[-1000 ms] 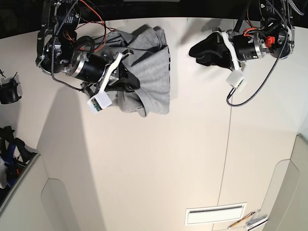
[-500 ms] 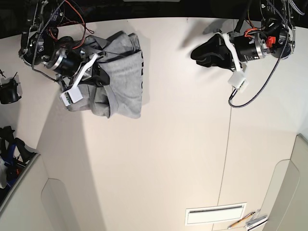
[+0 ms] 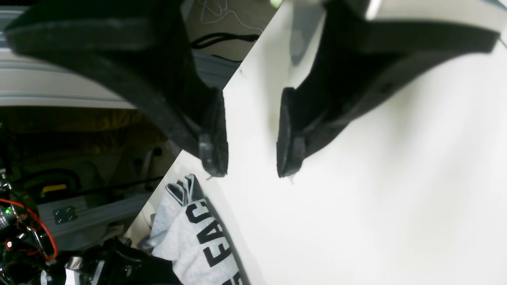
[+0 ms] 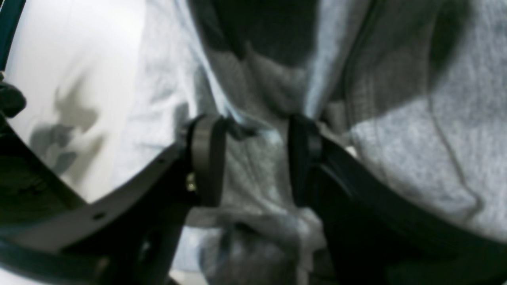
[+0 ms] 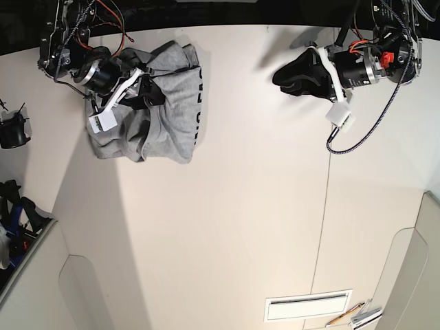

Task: Fold the T-shirt properly
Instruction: 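Drag the bundle with the right gripper and tuck its edge, then reach the left gripper to the bundle's edge and grasp it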

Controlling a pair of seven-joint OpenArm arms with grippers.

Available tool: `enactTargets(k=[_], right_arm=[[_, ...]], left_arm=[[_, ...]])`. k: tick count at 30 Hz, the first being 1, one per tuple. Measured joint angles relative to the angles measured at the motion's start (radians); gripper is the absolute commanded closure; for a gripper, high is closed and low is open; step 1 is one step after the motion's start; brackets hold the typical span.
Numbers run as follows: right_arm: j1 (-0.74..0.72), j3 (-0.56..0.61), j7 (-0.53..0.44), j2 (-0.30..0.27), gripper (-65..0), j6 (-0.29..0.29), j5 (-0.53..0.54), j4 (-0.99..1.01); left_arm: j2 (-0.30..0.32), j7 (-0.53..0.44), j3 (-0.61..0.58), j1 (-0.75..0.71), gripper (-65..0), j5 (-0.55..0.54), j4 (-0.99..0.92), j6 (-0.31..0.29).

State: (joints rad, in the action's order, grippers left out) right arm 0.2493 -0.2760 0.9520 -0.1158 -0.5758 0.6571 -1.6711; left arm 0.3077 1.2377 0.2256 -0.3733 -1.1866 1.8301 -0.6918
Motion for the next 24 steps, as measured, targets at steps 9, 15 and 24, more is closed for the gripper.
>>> enactTargets(k=[9,15,24], right_arm=[[0.003,-0.017,0.045,0.0,-26.9,0.0,0.035,-0.212],[0.002,-0.14,0.074,0.004,-19.9,-0.001,0.041,-0.295],[0.003,-0.433,0.101,0.008,0.0,0.0,0.087,-0.295]], left_arm=[[0.0,-0.012,0.0,0.008,-20.9,-0.008,0.036,0.002],[-0.003,-0.049,0.0,0.042,-11.0,0.0,0.189,0.002],[-0.014,-0.194,-0.232,0.163,-2.8,0.325,0.198,0.0]])
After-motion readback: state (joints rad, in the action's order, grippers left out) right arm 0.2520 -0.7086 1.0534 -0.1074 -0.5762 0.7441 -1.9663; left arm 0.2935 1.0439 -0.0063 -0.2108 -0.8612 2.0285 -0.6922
